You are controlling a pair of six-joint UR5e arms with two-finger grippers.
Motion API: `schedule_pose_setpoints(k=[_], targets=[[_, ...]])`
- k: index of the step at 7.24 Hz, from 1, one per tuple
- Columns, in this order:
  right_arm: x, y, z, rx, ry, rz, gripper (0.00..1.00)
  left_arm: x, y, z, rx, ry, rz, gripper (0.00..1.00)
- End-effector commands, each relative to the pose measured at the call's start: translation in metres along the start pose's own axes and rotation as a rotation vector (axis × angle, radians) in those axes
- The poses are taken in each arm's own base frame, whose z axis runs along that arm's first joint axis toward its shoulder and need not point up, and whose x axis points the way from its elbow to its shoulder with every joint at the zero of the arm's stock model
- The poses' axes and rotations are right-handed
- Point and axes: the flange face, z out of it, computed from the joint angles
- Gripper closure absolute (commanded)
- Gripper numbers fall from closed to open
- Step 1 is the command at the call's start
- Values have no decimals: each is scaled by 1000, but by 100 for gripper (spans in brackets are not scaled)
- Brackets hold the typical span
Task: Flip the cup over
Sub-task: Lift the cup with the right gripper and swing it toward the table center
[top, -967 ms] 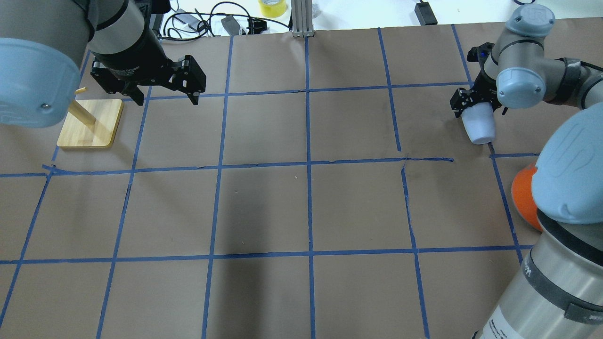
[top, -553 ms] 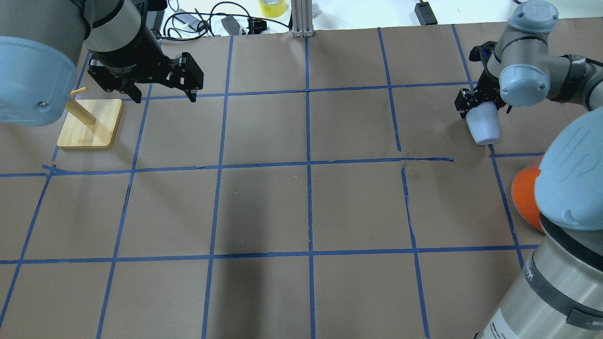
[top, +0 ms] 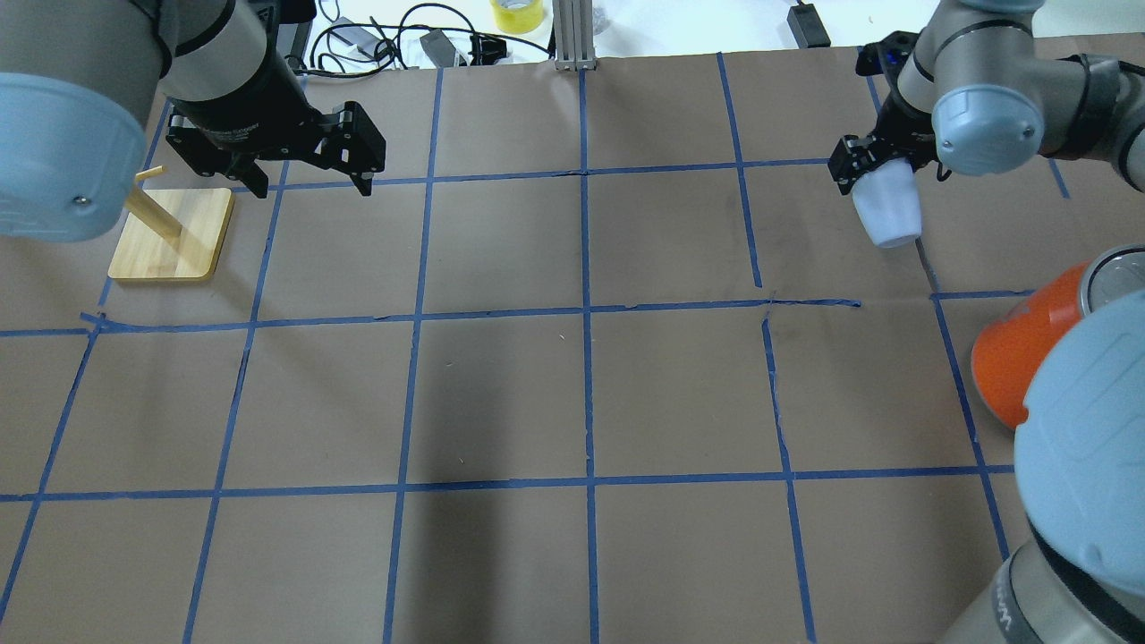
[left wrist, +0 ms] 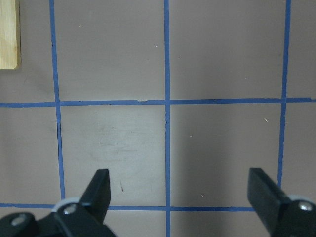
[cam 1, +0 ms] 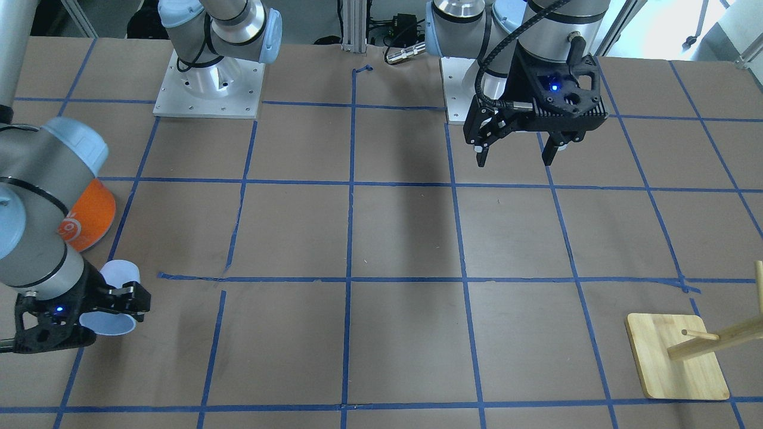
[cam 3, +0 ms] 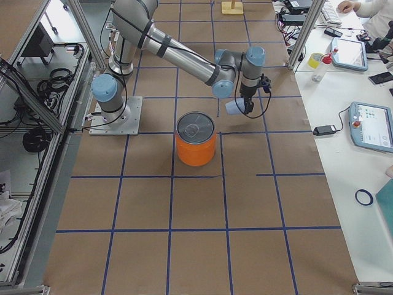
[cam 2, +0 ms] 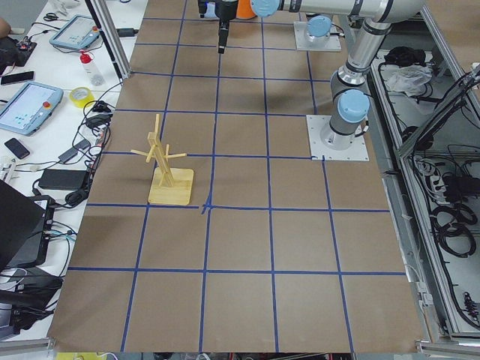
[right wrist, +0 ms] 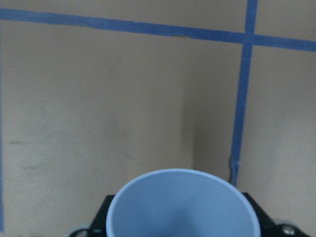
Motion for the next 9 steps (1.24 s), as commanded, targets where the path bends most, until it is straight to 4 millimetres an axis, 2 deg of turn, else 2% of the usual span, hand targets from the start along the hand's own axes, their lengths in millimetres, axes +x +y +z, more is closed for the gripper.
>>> schedule_pose_setpoints(k=[1, 2, 4, 5, 6, 7, 8, 9], targets=[[-96, -4, -41, 76, -18, -190, 100, 0, 0, 0, 1, 0, 0, 0], [-137, -4, -50, 112, -76, -250, 100, 0, 0, 0, -1, 0, 0, 0], [-204, 1, -72, 191, -114, -337, 100, 0, 0, 0, 1, 0, 0, 0], [-235, 0, -73, 240, -122, -368, 100, 0, 0, 0, 1, 0, 0, 0], [-260, 3, -71, 255, -123, -409, 100, 0, 0, 0, 1, 0, 0, 0], [-282, 6, -54, 232, -119, -539, 100, 0, 0, 0, 1, 0, 0, 0], [-294, 9, -45, 224, -101, -700, 100, 0, 0, 0, -1, 0, 0, 0], [-309, 14, -42, 220, -105, -755, 100, 0, 0, 0, 1, 0, 0, 0]])
